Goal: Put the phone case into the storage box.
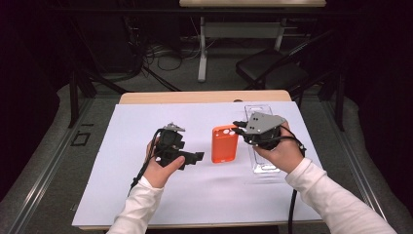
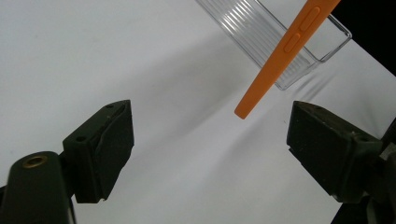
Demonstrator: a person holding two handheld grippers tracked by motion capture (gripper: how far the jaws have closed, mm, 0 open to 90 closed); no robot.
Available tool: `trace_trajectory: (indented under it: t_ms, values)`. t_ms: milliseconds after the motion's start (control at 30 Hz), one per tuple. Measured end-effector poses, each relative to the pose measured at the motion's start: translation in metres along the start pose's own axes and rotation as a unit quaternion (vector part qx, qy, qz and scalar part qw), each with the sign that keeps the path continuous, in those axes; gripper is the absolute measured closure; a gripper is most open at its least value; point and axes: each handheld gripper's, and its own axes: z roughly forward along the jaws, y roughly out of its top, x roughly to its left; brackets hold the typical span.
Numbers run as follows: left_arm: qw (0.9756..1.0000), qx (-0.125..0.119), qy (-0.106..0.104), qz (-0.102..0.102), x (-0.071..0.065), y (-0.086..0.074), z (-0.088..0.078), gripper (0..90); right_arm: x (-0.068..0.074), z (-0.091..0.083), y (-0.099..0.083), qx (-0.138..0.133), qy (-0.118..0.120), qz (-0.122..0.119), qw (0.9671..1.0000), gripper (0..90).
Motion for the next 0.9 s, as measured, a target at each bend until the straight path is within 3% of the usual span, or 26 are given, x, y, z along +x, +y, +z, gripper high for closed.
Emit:
trace_trajectory:
  t_ms: [400, 900]
  values:
    - [0.9999, -0.012, 0.005, -0.009, 0.009, -0.005, -0.01, 15.3, -0.014, -0.002, -0.003, 0.01, -0.018, -0.015, 0.9997, 80.1]
    - [1.0, -0.002, 0.005, -0.004, 0.012, -0.012, -0.012, 15.3, -0.034, -0.013, -0.007, 0.01, -0.032, -0.017, 0.9993, 80.0]
